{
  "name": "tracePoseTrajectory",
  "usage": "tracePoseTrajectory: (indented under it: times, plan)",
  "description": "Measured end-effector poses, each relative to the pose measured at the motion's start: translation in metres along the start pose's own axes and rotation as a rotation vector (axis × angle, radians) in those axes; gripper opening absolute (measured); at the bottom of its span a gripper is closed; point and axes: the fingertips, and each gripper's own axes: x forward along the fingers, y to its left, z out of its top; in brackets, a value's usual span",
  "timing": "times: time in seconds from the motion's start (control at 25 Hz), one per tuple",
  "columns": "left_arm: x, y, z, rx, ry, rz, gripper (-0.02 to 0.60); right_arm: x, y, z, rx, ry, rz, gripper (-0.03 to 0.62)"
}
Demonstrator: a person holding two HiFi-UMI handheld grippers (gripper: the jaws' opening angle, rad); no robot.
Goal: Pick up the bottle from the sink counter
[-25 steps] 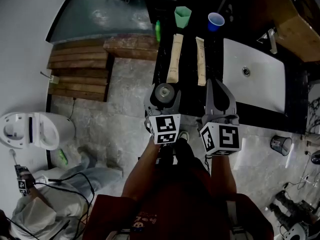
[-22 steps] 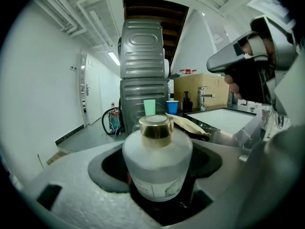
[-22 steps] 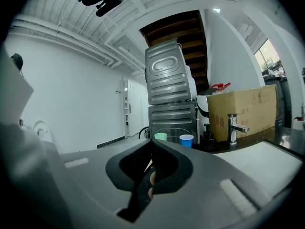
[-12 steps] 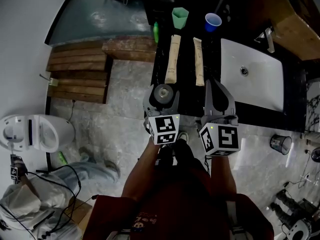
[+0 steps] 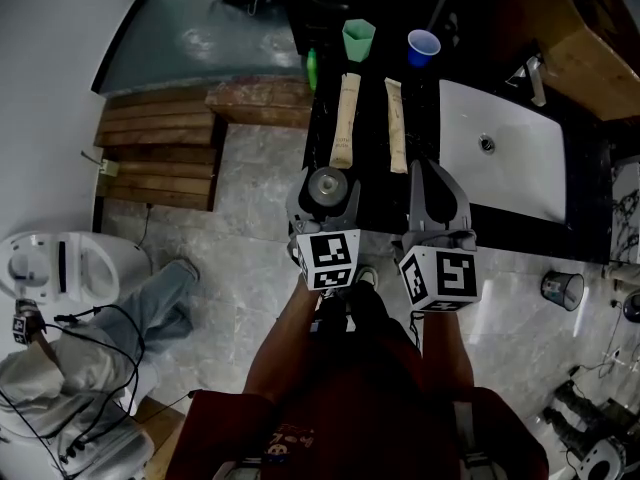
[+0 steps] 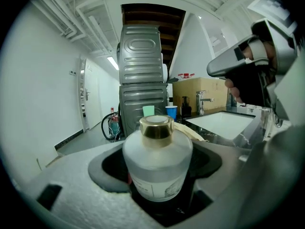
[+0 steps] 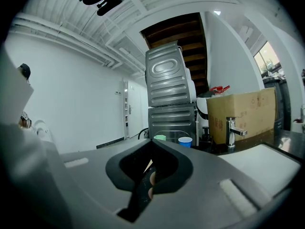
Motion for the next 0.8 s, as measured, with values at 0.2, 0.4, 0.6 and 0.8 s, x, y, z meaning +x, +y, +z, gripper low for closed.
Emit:
tracePoseTrajectory:
  times: [0.2,0.4,0.6,0.8]
  plan:
    - [-0.007,0.002,0.015,0.009,-0.031,0.006,0.337,-0.002,0.001,0.003,0.003,-0.003,-0.003,0.002]
    - [-0.014,0.004,0.028,0.013,-0.066,0.012,0.337,-0.005,0.002,0.004,0.006,-0.01,-0.004,0.002]
    - [-0.022,0.007,0.047,0.02,-0.105,0.022,0.337,-0.009,0.003,0.008,0.005,-0.019,-0.006,0.002]
    - [-0.032,0.009,0.066,0.03,-0.152,0.032,0.337,-0.012,0.004,0.012,0.002,-0.029,-0.006,0.002]
